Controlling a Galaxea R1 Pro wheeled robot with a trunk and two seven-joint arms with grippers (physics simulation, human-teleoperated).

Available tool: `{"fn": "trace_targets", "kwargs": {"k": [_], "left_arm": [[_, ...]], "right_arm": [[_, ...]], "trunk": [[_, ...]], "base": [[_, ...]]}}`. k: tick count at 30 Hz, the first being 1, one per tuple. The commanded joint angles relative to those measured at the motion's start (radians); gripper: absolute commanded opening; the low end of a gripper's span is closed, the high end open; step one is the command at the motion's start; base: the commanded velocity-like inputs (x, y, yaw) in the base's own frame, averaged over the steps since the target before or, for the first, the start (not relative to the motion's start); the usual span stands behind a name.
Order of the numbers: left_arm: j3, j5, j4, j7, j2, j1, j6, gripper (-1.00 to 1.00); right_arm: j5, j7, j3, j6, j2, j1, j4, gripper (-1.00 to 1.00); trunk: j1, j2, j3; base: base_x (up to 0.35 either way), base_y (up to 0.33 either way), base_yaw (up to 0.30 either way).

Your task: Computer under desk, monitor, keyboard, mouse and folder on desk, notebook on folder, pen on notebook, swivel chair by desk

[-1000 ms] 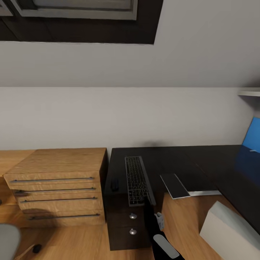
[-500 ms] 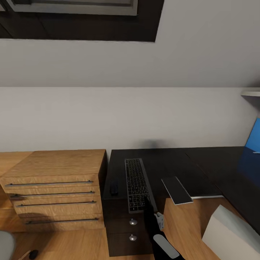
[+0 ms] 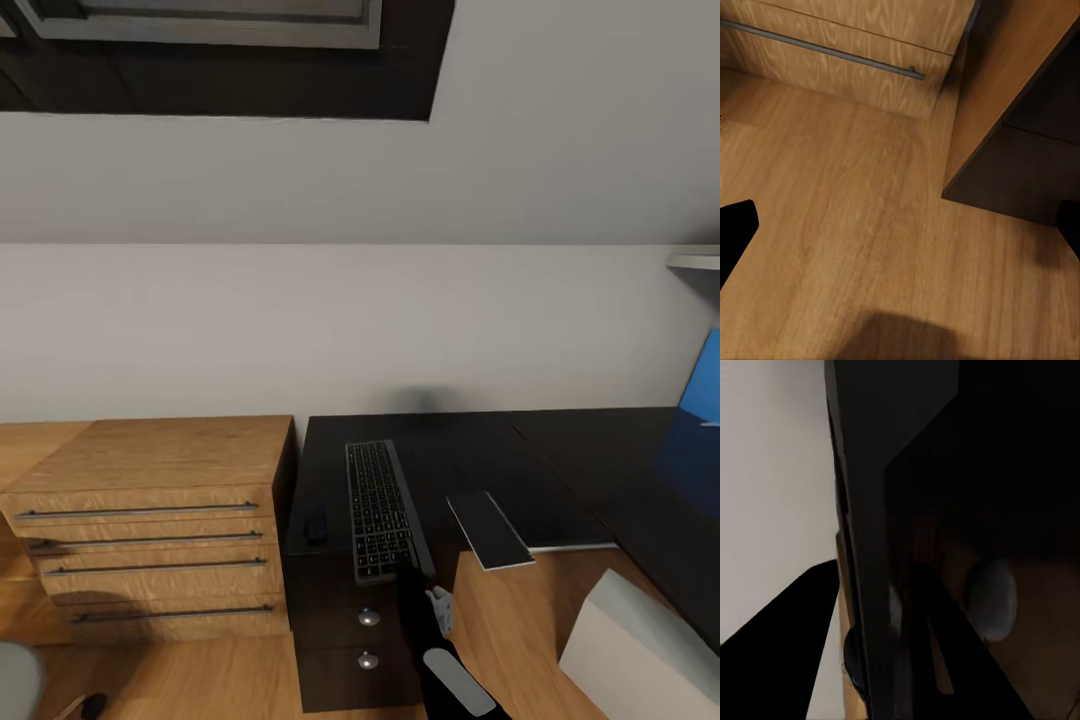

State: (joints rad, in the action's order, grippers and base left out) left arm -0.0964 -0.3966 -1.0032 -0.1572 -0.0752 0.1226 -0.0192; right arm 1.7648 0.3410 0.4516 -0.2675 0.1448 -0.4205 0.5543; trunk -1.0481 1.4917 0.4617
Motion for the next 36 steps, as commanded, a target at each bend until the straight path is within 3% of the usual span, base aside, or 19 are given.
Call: {"fn": "trace_targets", "kwargs": {"k": [1, 8, 13, 17, 26, 36], "left_arm": [[-0.005, -0.009, -0.002, -0.008, -0.001, 0.0, -0.002, 1.0], [0.003, -0.008, -0.003, -0.015, -0.002, 0.0, -0.005, 1.0], [0.001, -0.011, -0.002, -0.016, -0.002, 0.0, -0.003, 1.0], [0.001, -0.013, 0.0, -0.016, -0.003, 0.0, 0.0, 1.0], [0.0, -0.013, 0.001, -0.016, -0.002, 0.0, 0.002, 1.0], [0.001, -0.013, 0.002, -0.016, -0.002, 0.0, 0.002, 1.0]], "right_arm": [[0.014, 0.006, 0.008, -0.006, -0.001, -0.001, 0.0, -1.0], [0.013, 0.088, 0.011, -0.008, -0.001, -0.001, 0.013, -1.0], [0.013, 0.105, 0.01, -0.009, -0.002, 0.0, 0.035, -1.0], [0.013, 0.106, 0.009, -0.015, -0.006, 0.005, 0.12, -1.0], [0.007, 0.091, 0.012, -0.036, -0.088, 0.055, 0.34, -1.0], [0.011, 0.061, 0.01, -0.052, -0.102, 0.057, 0.353, -1.0]], "trunk": [[0.004, -0.007, -0.002], [0.031, -0.056, -0.024], [0.05, -0.091, -0.04], [0.065, -0.119, -0.052], [0.1, -0.182, -0.081], [0.138, -0.252, -0.112]], "base": [[0.0, 0.0, 0.0], [0.0, 0.0, 0.0], [-0.159, -0.08, 0.0], [-0.281, -0.166, 0.0], [-0.294, -0.182, 0.0], [-0.208, -0.131, 0.0]]}}
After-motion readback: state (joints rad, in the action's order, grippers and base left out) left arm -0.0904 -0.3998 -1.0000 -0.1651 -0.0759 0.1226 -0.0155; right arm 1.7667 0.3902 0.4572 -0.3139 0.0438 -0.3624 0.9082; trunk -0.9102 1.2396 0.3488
